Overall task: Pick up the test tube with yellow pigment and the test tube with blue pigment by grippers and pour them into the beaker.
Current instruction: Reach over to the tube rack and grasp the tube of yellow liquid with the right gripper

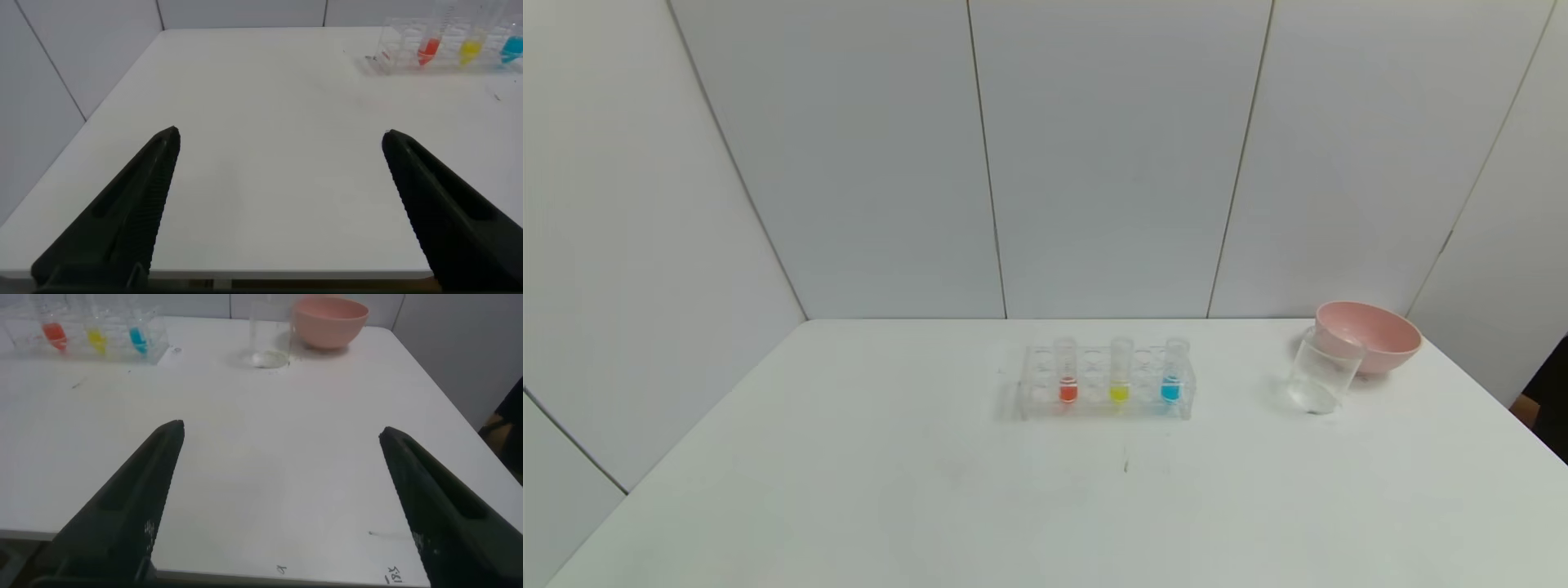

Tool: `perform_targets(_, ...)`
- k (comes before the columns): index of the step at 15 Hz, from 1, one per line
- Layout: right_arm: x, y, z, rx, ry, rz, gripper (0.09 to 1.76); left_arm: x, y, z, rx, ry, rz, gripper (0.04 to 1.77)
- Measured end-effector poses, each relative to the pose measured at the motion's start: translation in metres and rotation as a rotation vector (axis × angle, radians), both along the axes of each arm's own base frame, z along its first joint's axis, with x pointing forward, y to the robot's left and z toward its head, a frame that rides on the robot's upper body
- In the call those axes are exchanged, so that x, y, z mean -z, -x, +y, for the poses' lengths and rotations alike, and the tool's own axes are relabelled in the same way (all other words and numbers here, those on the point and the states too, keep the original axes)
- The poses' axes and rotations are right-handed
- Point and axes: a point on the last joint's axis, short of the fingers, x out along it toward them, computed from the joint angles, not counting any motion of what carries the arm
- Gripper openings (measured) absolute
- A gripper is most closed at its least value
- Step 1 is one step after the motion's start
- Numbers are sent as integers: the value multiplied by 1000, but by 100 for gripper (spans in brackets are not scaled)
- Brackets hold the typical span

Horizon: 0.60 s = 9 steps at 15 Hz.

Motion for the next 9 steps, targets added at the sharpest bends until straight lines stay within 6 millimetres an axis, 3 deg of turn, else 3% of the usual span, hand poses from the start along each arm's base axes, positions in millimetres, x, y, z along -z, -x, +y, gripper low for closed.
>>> perform_targets(5, -36, -1, 0, -4, -8, -27, 171, 0, 0, 0, 0, 0, 0, 176)
perform_targets(9, -75, -24, 0, -11, -28, -28, 171, 0, 0, 0, 0, 0, 0, 176)
